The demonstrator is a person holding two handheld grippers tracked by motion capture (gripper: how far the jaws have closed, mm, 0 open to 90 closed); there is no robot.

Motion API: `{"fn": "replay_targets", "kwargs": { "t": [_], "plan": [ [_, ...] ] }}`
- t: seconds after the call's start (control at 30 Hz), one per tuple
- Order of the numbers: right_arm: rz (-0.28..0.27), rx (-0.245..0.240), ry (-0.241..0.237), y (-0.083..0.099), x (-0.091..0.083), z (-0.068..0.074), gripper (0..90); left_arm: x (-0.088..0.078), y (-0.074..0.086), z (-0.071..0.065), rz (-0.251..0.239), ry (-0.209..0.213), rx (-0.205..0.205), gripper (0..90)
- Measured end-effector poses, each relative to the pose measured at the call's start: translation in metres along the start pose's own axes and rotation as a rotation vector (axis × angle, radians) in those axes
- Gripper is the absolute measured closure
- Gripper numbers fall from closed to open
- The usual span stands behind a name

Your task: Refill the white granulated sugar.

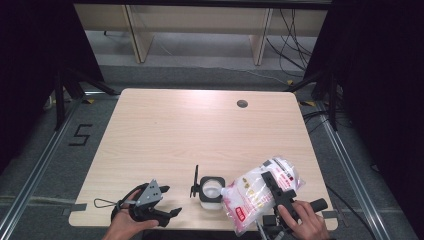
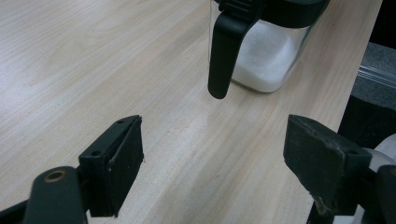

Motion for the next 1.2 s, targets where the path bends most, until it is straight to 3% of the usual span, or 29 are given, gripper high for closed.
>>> {"fn": "replay_targets", "kwargs": {
  "t": [0.13,0.23,0.27,0.3,0.4,0.43,0.5,0.6,0.63,0.67,0.7,0.8,0.87,0.93,0.97,1.03,1.17,1.2],
  "plan": [
    [0.005,0.005,0.001,-0.0005,-0.0005,0.0001,50.0,0.0002,0.0,0.0001,-0.004,0.0,0.002,19.5],
    [0.001,-0.005,-0.001,-0.0002,0.0004,-0.0006,50.0,0.0002,0.0005,-0.0014,-0.001,-0.002,-0.025,19.5],
    [-0.011,0.005,0.02,-0.0001,0.0011,0.0006,50.0,0.0002,0.0003,-0.0014,-0.003,-0.005,-0.021,19.5],
    [0.001,-0.002,0.0,-0.0003,0.0001,-0.0002,50.0,0.0004,0.0003,-0.0012,-0.006,0.0,-0.021,19.5],
    [-0.017,0.008,0.013,-0.0002,0.0018,0.0009,50.0,0.0005,0.0006,-0.0014,-0.001,-0.001,-0.025,19.5],
    [0.005,0.003,-0.007,-0.0008,0.0006,0.0005,50.0,0.0004,0.0005,-0.0014,-0.001,-0.001,-0.025,19.5],
    [-0.018,0.012,0.011,-0.0004,0.0017,0.0015,50.0,-0.0003,-0.0002,0.0002,-0.002,0.0,0.005,19.5],
    [-0.02,0.008,0.012,-0.0009,0.0019,0.0016,50.0,0.0004,0.0005,-0.0011,-0.004,0.0,-0.023,19.5],
    [-0.027,-0.006,0.017,-0.0013,0.0023,0.0004,50.1,0.0002,0.0004,-0.0014,-0.001,-0.001,-0.023,19.5],
    [-0.013,0.017,0.007,-0.0011,0.0012,0.0026,50.1,0.0001,0.0001,-0.0008,-0.003,-0.002,-0.009,19.5],
    [-0.02,0.011,0.008,-0.0012,0.0015,0.0016,50.1,-0.0001,-0.0002,0.0001,-0.001,-0.002,0.006,19.5],
    [0.002,-0.001,-0.008,-0.0016,0.0005,-0.0002,50.1,0.0003,0.0006,-0.0015,-0.001,-0.001,-0.026,19.5],
    [-0.02,0.004,0.011,-0.0011,0.0013,0.0,50.1,0.0011,0.0007,-0.001,-0.016,0.0,-0.02,19.5],
    [-0.019,0.021,0.016,-0.0007,0.0013,0.0016,50.1,0.0003,0.0003,-0.0003,0.001,0.001,-0.007,19.5],
    [0.007,0.005,-0.01,-0.0009,0.0002,0.0002,50.1,0.0004,0.0006,-0.0011,0.0,0.001,-0.017,19.5],
    [-0.029,-0.008,0.023,-0.0007,0.002,-0.0004,50.1,0.0003,0.0005,-0.0015,-0.003,-0.003,-0.022,19.4],
    [-0.027,-0.011,0.024,-0.0009,0.0019,-0.0008,50.2,0.0,0.0001,0.0,0.001,0.001,-0.001,19.5],
    [-0.004,-0.024,0.002,-0.0014,0.0006,-0.0021,50.1,0.0,0.0,-0.0001,-0.001,-0.002,0.001,19.5]
  ]
}}
Point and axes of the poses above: each handheld gripper's, and its own axes: x roughly forward along the jaws, y roughly out of its underside, z roughly to its left, the point moved 1 cm from there along x, roughly forward along the jaws, and after that the axes turned 4 degrees about y, right-handed, at the moved point
